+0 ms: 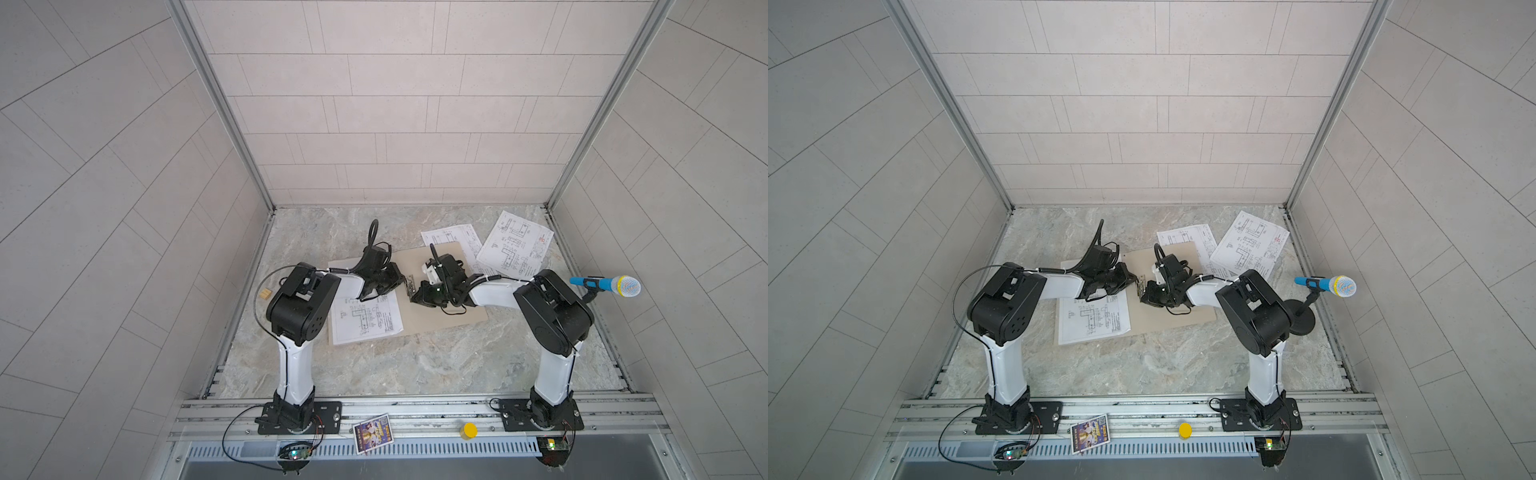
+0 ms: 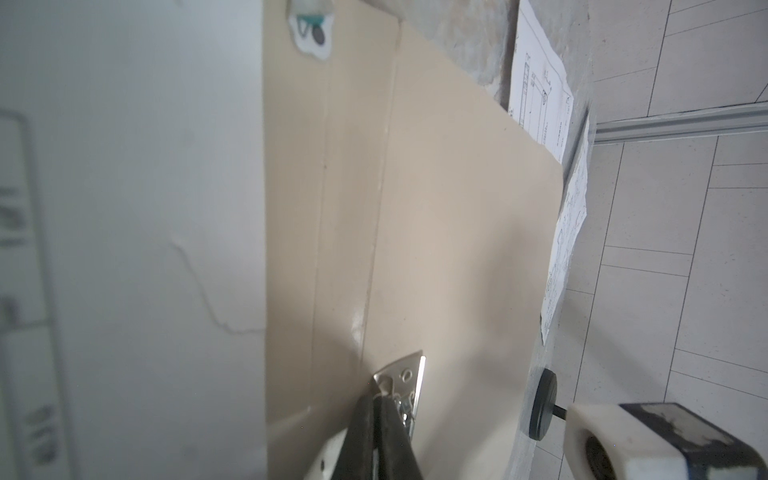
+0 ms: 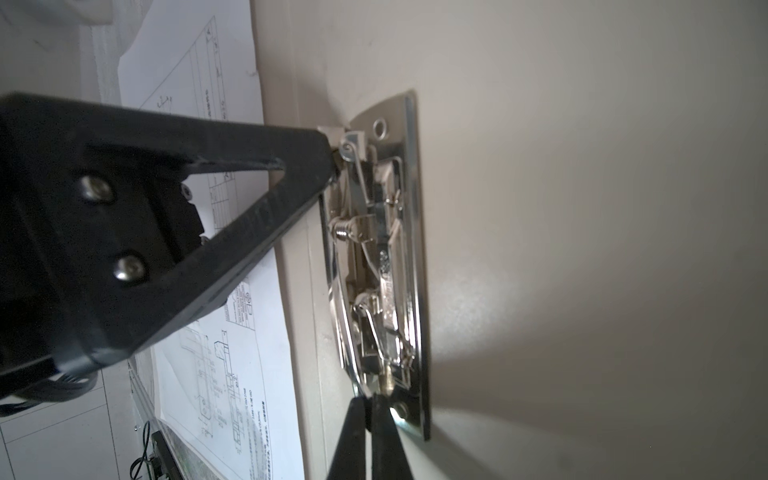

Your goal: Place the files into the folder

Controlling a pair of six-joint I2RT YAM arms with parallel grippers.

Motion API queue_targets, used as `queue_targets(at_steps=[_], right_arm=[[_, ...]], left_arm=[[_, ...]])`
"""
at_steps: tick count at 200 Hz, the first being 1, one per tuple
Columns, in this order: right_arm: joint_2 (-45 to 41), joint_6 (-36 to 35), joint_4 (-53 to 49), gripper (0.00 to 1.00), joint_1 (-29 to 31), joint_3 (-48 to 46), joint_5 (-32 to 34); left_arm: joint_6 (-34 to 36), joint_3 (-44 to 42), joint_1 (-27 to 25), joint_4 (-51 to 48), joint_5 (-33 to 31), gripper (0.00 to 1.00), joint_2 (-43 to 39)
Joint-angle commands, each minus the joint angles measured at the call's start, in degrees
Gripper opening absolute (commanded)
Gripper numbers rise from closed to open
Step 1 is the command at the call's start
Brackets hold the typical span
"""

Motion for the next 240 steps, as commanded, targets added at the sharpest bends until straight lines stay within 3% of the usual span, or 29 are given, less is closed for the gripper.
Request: queue_targets(at_steps=[1,168,240], right_arm=[[3.7,-0.3,-8.4,0.00,-0.5,-2.4,9.2],[1.8,10.5,9.7,0.00,-3.8,-8.9,2.8],[0.9,10.1,9.3,0.00,-5.0,-9.5,3.0]], left_arm=[[0.2,-0.2,0.1,0.1,1.6,0.06,1.4],[0.6,-0.2,0.0,1.6,3.8,0.06,2.9],[0.6,0.1,0.1,2.0,4.2,0.06,3.6]])
